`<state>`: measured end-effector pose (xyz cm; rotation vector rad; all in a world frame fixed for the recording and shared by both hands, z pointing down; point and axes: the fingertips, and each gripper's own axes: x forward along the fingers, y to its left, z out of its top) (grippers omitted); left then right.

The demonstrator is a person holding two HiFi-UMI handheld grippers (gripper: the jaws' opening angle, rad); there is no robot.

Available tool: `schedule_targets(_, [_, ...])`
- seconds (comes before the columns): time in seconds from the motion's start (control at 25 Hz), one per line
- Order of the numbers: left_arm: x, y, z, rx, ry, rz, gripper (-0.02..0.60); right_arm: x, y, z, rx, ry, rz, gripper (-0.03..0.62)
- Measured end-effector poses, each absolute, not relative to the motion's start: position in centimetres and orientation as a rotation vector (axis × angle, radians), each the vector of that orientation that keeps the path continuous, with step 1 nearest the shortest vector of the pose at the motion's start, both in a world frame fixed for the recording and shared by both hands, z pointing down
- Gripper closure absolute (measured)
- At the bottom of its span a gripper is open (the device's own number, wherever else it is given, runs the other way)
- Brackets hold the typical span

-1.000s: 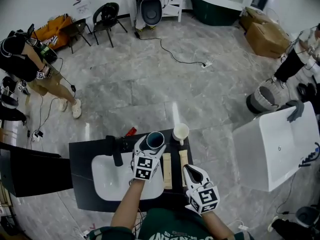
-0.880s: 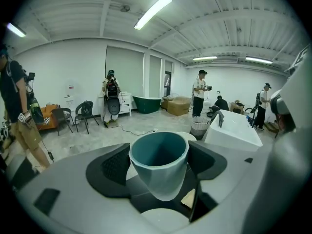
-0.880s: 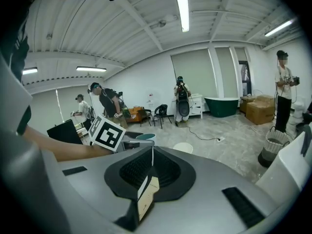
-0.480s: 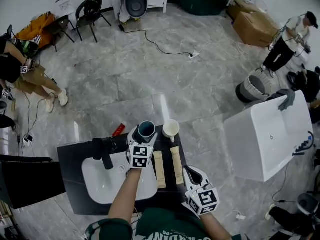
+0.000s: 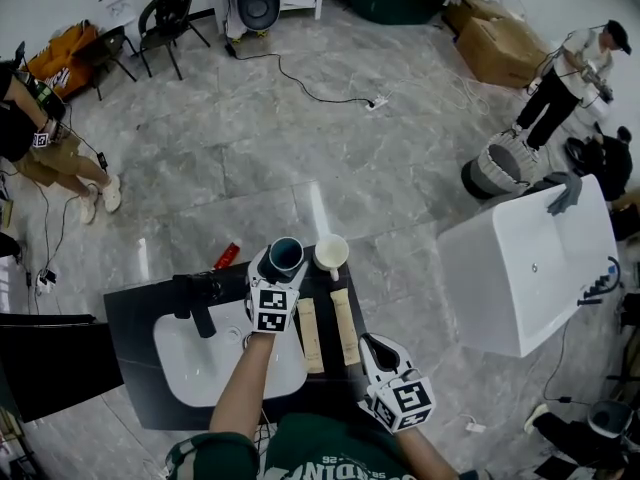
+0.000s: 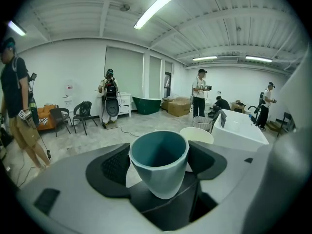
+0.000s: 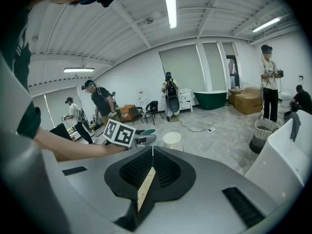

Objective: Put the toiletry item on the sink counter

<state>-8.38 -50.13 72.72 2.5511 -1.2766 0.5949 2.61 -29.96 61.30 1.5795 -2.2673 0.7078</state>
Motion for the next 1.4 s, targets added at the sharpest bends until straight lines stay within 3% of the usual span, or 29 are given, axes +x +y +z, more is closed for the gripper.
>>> schedule_targets(0.72, [-7.9, -47.4, 74.7, 2.519, -1.243, 0.777, 0.206, 2.2, -29.6, 60.1, 1.589, -2.319, 0.705, 0.551])
schedule_targets(1.2, [-9.5, -42.8, 68.8, 2.554, -1.3, 0.65, 0.213, 2.5, -28.1, 58.3, 1.591, -2.385, 0.676, 0.551])
schedule_targets(1.24, [-9.5, -42.2, 68.0, 2.567, -1.309, 0.63, 0.248, 2.5, -28.0, 58.2, 1.589, -2.392, 0.672, 0.551])
schedule_targets(1.32, [-9.6, -40.9, 66.9, 2.566, -1.324, 0.598, 0.39, 2.3, -27.8, 57.8, 1.581, -2.411, 0.659, 0.551])
schedule_targets(1.4, [-9.8, -39.6, 66.2, 2.554, -1.342, 0.585, 0.488, 1.9, -27.7, 57.2, 1.567, -2.435, 0.643, 0.551])
